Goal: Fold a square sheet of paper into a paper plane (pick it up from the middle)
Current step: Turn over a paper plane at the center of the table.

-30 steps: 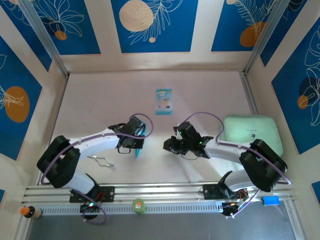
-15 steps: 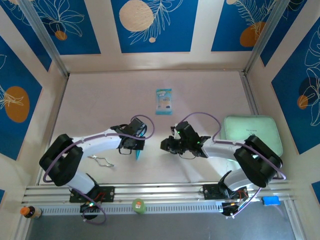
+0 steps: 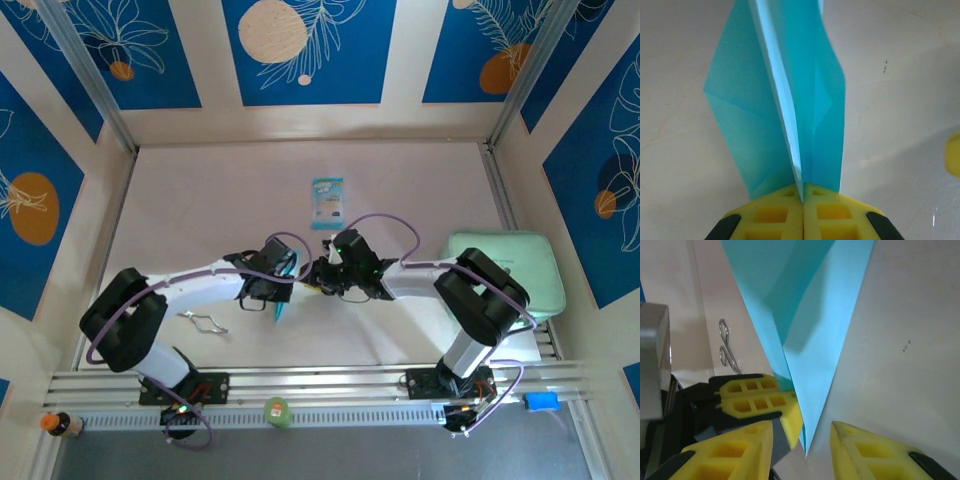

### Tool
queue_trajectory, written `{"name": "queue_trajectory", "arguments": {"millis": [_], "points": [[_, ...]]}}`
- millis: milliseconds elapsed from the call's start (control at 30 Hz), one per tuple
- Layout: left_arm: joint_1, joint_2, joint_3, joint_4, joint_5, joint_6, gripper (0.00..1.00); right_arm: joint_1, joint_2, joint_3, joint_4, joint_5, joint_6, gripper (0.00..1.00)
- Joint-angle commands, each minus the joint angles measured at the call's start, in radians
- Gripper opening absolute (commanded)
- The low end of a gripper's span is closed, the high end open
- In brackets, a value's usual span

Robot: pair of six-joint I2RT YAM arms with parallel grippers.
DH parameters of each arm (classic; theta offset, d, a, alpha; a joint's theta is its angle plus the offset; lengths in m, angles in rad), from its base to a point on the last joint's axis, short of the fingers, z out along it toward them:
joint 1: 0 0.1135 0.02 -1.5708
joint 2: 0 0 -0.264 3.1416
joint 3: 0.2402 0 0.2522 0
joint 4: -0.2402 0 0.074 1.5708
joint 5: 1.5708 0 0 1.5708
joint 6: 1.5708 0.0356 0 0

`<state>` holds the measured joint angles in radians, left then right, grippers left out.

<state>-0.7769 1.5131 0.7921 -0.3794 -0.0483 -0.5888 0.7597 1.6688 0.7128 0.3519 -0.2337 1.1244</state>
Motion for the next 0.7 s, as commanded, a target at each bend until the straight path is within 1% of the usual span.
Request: {"name": "queue_trajectory", "arguments": {"millis": [0, 167, 367, 500, 667], "points": [[-0.010, -0.025, -0.029, 0.017, 0.034, -0.006, 0.09, -0.003, 0.030, 0.022, 0.025, -0.023, 0.035, 0.36], [-0.010, -0.030, -0.042, 0.034, 0.046, 0.000, 0.12, -0.015, 0.047, 0.008, 0.055, -0.031, 0.061, 0.38], [-0.012, -0.036, -0.047, 0.044, 0.051, 0.006, 0.13, -0.016, 0.068, 0.027, 0.040, -0.045, 0.058, 0.39], [-0.012, -0.044, -0.050, 0.056, 0.062, 0.011, 0.17, -0.014, 0.076, 0.038, 0.036, -0.049, 0.058, 0.39], [-0.012, -0.053, -0.056, 0.063, 0.064, 0.016, 0.18, -0.016, 0.069, 0.032, 0.029, -0.038, 0.058, 0.39]]}}
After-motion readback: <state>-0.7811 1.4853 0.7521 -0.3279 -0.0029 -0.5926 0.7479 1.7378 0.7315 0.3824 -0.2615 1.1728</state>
